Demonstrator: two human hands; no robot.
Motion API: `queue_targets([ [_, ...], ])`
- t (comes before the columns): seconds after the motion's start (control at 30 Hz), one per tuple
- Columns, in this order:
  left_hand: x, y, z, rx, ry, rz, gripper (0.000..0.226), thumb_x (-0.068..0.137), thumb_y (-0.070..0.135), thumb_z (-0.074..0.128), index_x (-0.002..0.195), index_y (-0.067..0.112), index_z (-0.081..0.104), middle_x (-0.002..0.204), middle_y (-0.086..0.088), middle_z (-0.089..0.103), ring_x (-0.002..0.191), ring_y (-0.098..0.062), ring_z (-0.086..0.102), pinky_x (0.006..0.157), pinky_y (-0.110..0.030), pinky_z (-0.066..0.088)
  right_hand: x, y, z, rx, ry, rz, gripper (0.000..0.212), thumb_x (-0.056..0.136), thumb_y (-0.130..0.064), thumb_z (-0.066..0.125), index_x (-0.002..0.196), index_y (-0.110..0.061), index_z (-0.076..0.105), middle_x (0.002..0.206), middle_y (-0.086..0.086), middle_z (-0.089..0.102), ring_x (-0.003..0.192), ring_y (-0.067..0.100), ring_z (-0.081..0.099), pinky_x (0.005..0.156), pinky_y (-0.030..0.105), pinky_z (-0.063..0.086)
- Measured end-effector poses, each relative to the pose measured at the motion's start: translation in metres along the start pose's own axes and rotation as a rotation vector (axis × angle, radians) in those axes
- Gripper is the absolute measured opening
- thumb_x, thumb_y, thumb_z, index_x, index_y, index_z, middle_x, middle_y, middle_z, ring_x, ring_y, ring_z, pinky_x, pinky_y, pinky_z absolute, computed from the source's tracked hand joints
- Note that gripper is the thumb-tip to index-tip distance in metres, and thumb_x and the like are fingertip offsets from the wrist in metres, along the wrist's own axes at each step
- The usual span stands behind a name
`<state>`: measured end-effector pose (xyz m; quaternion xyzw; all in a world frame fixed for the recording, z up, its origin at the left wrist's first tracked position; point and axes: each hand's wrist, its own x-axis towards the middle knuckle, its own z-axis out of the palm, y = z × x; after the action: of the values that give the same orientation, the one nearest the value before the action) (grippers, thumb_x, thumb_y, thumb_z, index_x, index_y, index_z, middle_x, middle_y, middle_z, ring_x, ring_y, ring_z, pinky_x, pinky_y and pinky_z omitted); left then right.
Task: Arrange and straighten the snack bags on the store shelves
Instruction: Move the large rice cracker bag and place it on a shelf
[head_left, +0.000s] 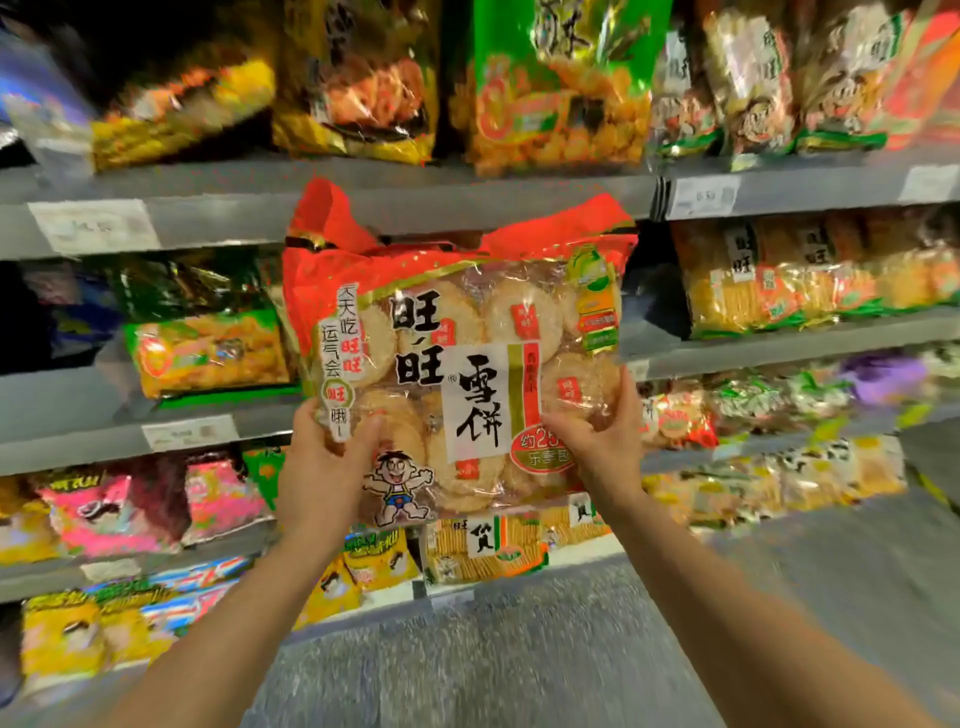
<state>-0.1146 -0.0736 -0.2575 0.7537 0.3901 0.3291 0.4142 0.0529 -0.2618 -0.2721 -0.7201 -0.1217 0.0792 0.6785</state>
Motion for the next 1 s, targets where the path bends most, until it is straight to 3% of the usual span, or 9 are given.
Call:
queue_targets([
  [0.1,-0.01,-0.01,0.028,0.025,-0.059,-0.032,0.053,0.084,0.039,0.061,0.129,0.019,0.041,0.085,0.0,0.055,0.075,-0.021,0.053,0.061,-0.03,0.033,0.0,0.031,-0.022,-0.022,0.034,0.032,0.114,0.04,-0.055,0.089,0.136,-0.039,0.032,0.129,0.003,0.053,0.111,0.024,0.06,0.084,0.05,0.054],
  [0.27,-0.031,-0.036,0.075,0.024,-0.153,0.017,0.053,0.084,0.035,0.062,0.13,0.02,0.041,0.082,0.007,0.052,0.074,-0.015,0.053,0.058,-0.026,0.035,-0.002,0.089,-0.053,-0.059,0.12,0.024,0.105,0.044,-0.05,0.088,0.133,-0.044,0.033,0.126,-0.005,0.055,0.111,0.015,0.059,0.091,0.043,0.052],
  [0.33,-0.043,-0.056,0.094,0.01,-0.185,0.034,0.057,0.081,0.034,0.066,0.13,0.019,0.041,0.088,0.004,0.054,0.075,-0.015,0.05,0.061,-0.027,0.036,-0.007,0.119,-0.063,-0.031,0.133,0.0,0.094,0.046,-0.039,0.088,0.126,-0.047,0.038,0.121,-0.008,0.057,0.11,0.013,0.06,0.093,0.039,0.051],
  [0.43,-0.07,-0.095,0.118,-0.033,-0.232,0.032,0.056,0.077,0.034,0.072,0.124,0.023,0.043,0.093,0.009,0.057,0.08,-0.009,0.054,0.067,-0.028,0.039,-0.019,0.169,-0.078,-0.027,0.097,0.034,0.084,0.052,-0.023,0.089,0.116,-0.054,0.043,0.114,0.003,0.064,0.103,0.022,0.064,0.088,0.044,0.053],
  [0.53,-0.099,-0.142,0.145,-0.067,-0.293,-0.031,0.049,0.078,0.024,0.072,0.113,0.031,0.039,0.095,0.02,0.057,0.082,0.006,0.053,0.065,-0.018,0.04,-0.027,0.221,-0.089,-0.012,0.066,0.115,0.078,0.062,-0.004,0.082,0.124,-0.031,0.043,0.11,0.005,0.065,0.096,0.013,0.067,0.084,0.038,0.057],
  [0.6,-0.108,-0.172,0.165,-0.07,-0.332,-0.092,0.047,0.079,0.024,0.071,0.113,0.026,0.039,0.096,0.016,0.057,0.084,0.0,0.055,0.066,-0.018,0.039,-0.028,0.256,-0.091,-0.042,0.07,0.159,0.068,0.066,0.005,0.078,0.12,-0.017,0.042,0.106,0.003,0.064,0.091,0.007,0.067,0.078,0.024,0.057],
  [0.77,-0.09,-0.216,0.208,-0.011,-0.344,-0.09,0.037,0.083,0.021,0.066,0.109,0.02,0.04,0.089,0.022,0.053,0.075,0.017,0.051,0.058,-0.005,0.037,0.0,0.323,-0.083,-0.096,0.057,0.238,0.064,0.064,-0.003,0.081,0.113,-0.021,0.044,0.104,0.001,0.065,0.094,0.015,0.066,0.082,0.034,0.055],
  [0.87,-0.061,-0.231,0.233,0.007,-0.343,-0.056,0.04,0.084,0.025,0.065,0.114,0.017,0.04,0.095,0.009,0.061,0.082,-0.002,0.058,0.062,-0.015,0.041,0.033,0.341,-0.072,-0.146,0.073,0.171,0.064,0.062,-0.007,0.083,0.113,-0.017,0.045,0.102,0.0,0.065,0.091,0.008,0.065,0.082,0.032,0.054],
  [1.0,-0.032,-0.239,0.256,0.038,-0.281,0.003,0.054,0.084,0.03,0.064,0.125,0.01,0.036,0.101,-0.004,0.064,0.085,-0.023,0.061,0.069,-0.039,0.05,0.077,0.341,-0.061,-0.182,0.068,0.042,0.064,0.063,0.0,0.082,0.112,-0.018,0.045,0.097,-0.005,0.06,0.076,-0.016,0.058,0.069,0.007,0.046],
])
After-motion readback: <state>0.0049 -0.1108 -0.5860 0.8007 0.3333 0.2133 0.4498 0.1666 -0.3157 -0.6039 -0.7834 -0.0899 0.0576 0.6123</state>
